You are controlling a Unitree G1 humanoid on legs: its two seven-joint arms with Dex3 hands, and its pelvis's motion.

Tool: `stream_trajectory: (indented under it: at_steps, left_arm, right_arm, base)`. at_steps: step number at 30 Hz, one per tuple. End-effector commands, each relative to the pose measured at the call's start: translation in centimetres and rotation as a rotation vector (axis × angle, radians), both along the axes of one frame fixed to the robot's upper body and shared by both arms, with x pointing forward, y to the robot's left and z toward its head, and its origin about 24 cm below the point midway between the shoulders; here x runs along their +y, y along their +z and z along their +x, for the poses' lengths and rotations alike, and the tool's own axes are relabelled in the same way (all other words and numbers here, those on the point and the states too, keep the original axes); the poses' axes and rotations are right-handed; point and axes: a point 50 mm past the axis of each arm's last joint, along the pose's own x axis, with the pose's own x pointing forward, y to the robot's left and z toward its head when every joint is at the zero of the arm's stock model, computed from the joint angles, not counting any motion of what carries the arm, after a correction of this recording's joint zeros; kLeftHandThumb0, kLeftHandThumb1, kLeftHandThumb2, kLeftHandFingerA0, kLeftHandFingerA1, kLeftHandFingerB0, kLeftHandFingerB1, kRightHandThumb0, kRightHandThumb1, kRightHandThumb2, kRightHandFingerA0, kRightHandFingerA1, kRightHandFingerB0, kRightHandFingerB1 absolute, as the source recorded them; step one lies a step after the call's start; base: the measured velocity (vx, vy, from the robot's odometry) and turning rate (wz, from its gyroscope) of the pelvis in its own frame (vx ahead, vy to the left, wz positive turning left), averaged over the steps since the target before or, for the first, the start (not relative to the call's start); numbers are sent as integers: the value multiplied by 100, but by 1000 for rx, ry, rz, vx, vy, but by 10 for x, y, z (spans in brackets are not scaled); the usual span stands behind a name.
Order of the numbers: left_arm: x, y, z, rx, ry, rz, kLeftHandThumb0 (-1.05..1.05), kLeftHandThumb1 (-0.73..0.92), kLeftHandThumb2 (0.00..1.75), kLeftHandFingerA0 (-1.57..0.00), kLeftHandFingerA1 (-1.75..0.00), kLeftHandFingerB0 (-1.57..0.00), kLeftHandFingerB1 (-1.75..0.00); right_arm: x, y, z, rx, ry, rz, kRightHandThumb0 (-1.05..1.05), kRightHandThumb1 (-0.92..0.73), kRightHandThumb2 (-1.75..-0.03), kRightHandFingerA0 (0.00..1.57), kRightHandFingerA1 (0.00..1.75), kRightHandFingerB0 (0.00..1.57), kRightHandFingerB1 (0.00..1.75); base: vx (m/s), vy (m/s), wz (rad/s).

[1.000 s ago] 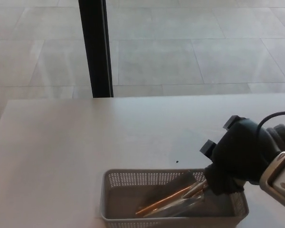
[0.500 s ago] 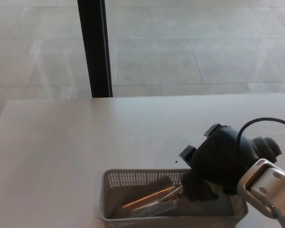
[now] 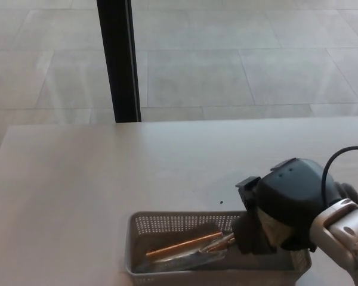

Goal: A garden tool is kept on the righthand side and a container is kept on the lefthand side on a desk infront of the robot. the robot uses its right hand to pick up the garden tool and makes a scooping motion inside the container

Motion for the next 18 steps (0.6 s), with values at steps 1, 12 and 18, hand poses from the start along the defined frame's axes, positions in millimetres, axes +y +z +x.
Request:
stream_trajectory:
  at_steps: [1, 12, 18]
  left_arm:
    - [10, 6, -8, 26, -6, 42, -49, 69, 61, -63, -60, -56, -46]
    - [8, 4, -13, 21, 32, 24, -46, 69, 61, -60, -60, -55, -47]
    - [8, 4, -13, 20, 21, 22, -47, 68, 61, -61, -60, -55, -47]
  right_arm:
    - [-80, 39, 8, 155, -307, 1022, -19, -50, -122, 89, 175, 78, 161]
    - [-122, 77, 15, 51, -302, 1295, -13, -47, -126, 88, 175, 78, 157]
    - [-143, 103, 19, -55, -333, 1315, -10, -48, -124, 91, 172, 80, 152]
  base:
    - [0, 0, 0]
    - [0, 0, 0]
    - [0, 0, 0]
